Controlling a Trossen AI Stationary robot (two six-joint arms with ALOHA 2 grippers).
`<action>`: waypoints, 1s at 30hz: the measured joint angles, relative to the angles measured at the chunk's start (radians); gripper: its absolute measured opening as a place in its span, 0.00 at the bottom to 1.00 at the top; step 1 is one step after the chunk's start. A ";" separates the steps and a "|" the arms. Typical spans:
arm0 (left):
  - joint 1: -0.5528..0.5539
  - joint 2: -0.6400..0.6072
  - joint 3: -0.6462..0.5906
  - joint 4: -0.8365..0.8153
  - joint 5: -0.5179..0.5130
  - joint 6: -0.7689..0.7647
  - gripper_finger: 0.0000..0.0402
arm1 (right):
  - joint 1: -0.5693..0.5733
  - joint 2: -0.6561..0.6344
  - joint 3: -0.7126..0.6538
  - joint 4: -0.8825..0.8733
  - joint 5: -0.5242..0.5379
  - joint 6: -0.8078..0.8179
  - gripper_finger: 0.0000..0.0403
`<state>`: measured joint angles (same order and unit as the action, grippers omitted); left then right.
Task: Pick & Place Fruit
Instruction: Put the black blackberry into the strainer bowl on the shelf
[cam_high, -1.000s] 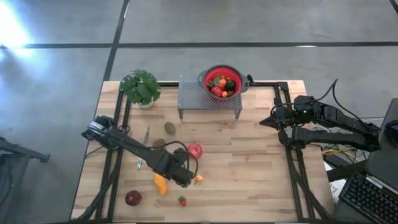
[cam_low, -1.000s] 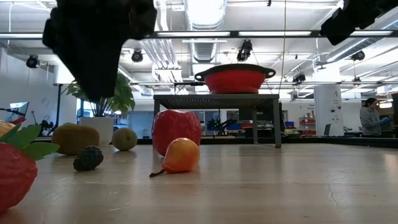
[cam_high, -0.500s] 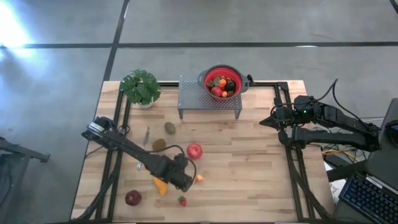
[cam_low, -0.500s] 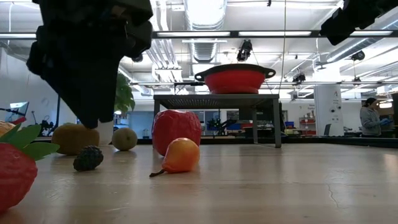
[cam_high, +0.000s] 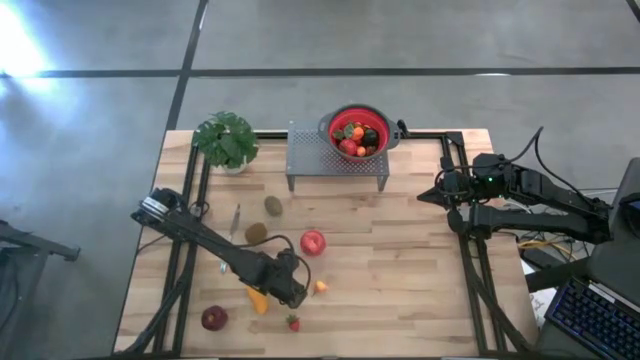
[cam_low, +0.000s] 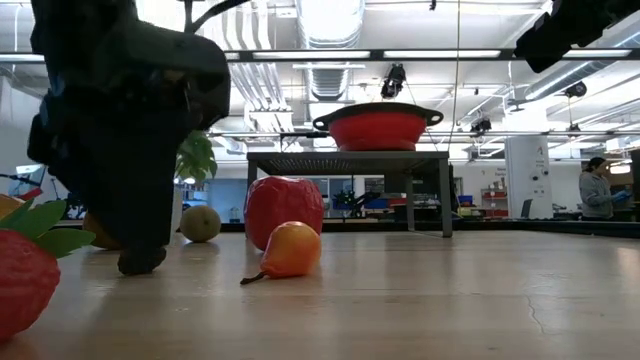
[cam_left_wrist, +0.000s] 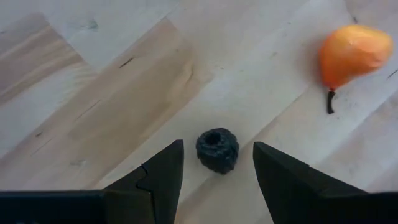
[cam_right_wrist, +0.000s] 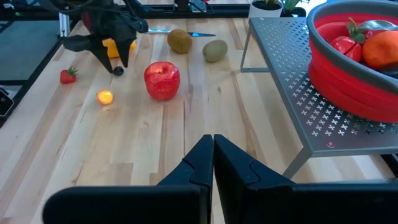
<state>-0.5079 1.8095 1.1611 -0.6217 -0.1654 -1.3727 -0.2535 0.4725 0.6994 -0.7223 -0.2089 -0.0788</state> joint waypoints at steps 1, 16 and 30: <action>0.000 0.000 -0.011 0.018 0.000 -0.002 0.49 | 0.000 0.000 0.000 0.000 0.000 -0.002 0.02; 0.000 -0.002 -0.062 0.078 -0.004 0.009 0.44 | 0.000 0.000 0.000 0.000 0.000 0.000 0.02; 0.000 0.001 -0.047 0.080 -0.011 0.090 0.26 | 0.000 0.000 0.000 0.000 0.000 -0.002 0.02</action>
<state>-0.5076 1.8107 1.1136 -0.5414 -0.1761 -1.2829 -0.2537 0.4726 0.6994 -0.7226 -0.2091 -0.0809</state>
